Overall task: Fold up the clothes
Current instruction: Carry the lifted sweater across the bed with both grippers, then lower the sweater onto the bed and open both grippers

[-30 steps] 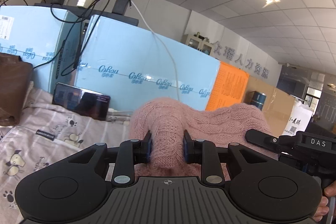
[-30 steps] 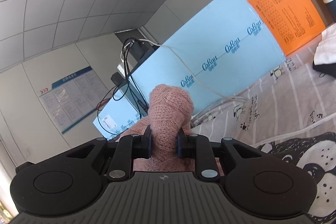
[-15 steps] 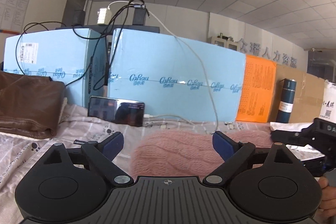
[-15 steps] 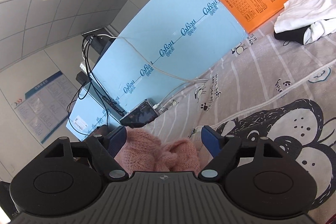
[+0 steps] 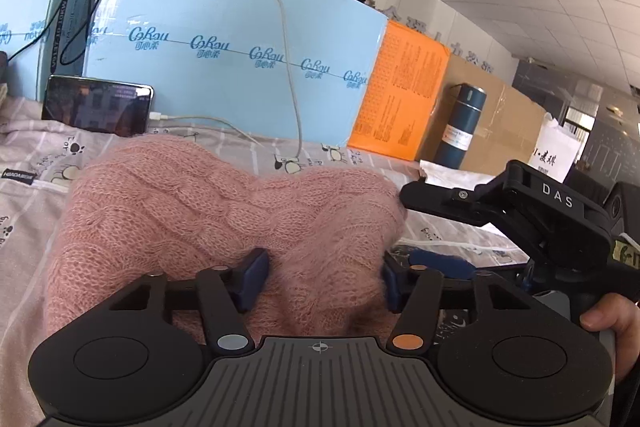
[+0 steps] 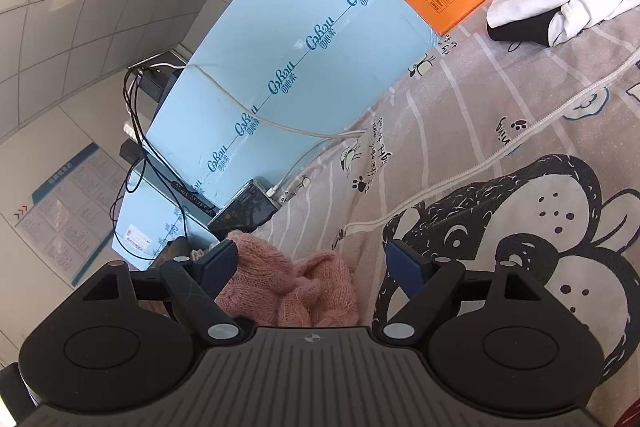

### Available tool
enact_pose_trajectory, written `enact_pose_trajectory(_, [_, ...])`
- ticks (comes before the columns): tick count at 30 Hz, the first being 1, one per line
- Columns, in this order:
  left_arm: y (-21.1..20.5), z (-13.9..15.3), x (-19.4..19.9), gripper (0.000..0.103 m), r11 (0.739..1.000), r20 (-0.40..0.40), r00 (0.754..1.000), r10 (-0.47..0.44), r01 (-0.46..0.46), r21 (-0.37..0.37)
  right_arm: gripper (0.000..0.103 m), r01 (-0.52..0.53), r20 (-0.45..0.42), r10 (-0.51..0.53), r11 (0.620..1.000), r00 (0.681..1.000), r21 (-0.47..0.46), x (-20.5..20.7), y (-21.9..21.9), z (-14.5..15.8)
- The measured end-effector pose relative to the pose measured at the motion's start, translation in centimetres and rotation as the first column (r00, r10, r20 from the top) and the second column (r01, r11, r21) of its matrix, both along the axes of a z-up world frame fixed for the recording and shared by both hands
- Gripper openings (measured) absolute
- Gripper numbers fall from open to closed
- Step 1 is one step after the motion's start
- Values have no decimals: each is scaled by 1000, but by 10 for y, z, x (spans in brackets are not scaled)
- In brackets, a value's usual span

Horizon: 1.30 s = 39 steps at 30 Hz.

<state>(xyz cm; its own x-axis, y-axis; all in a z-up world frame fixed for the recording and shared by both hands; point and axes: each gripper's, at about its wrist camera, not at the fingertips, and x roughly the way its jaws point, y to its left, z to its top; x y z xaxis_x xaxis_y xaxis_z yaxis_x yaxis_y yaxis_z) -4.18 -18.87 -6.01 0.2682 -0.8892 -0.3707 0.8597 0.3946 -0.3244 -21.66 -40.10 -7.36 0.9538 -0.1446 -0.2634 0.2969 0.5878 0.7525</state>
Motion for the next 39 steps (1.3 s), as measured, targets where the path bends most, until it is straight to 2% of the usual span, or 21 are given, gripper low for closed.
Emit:
enact_pose_trajectory(1, [5,0,4,31,1000,-23,1000,3,-4,-21,82,-9,-9,9,1000,1000,0,2,0,0])
enact_pose_trajectory(3, [14,1,9,25,998,-57,998,7,-11,-62,84,-27,-27,27,1000,999,-1,5,1,-1])
enact_pose_trajectory(6, [31,8,13,25,991,-45,998,44,-50,-123,85,-86,-83,84,996,993,-16,15,6,-4])
enact_pose_trajectory(11, [63,23,25,25,967,12,986,167,-161,-196,83,-228,-204,195,961,959,-155,47,36,3])
enact_pose_trajectory(12, [69,25,27,25,960,20,980,196,-188,-205,79,-254,-226,212,952,951,-173,53,43,5])
enact_pose_trajectory(14, [79,29,32,25,947,44,967,249,-234,-219,36,-290,-276,222,928,935,-235,65,56,9])
enact_pose_trajectory(15, [82,32,34,25,942,54,962,266,-248,-228,28,-306,-280,230,914,932,-268,68,61,11])
enact_pose_trajectory(16, [86,34,37,25,936,60,958,280,-258,-240,26,-322,-284,238,898,929,-300,72,66,14])
enact_pose_trajectory(18, [91,40,41,25,923,81,949,303,-272,-271,22,-307,-232,233,875,945,-374,71,72,25])
enact_pose_trajectory(22, [95,59,47,24,892,141,925,354,-288,-349,20,-217,-132,174,844,976,-491,66,73,56])
enact_pose_trajectory(25, [100,68,56,22,862,138,907,398,-319,-393,20,-119,-67,98,822,993,-556,56,62,77])
enact_pose_trajectory(29, [102,62,74,21,842,113,876,470,-406,-357,20,16,-14,-29,828,999,-561,38,31,90])
enact_pose_trajectory(33, [96,38,90,21,861,83,869,487,-462,-212,20,63,-71,-119,846,990,-530,29,2,71])
enact_pose_trajectory(35, [91,32,90,22,880,83,884,460,-442,-171,20,78,-113,-150,871,982,-485,26,-12,52])
enact_pose_trajectory(36, [89,30,89,27,890,83,892,443,-428,-156,20,90,-128,-167,883,978,-461,25,-18,43])
enact_pose_trajectory(38, [81,29,83,55,914,93,914,394,-380,-141,21,107,-158,-184,910,970,-402,23,-30,27])
enact_pose_trajectory(39, [76,29,80,76,926,100,925,367,-353,-136,22,109,-173,-185,921,967,-373,23,-33,19])
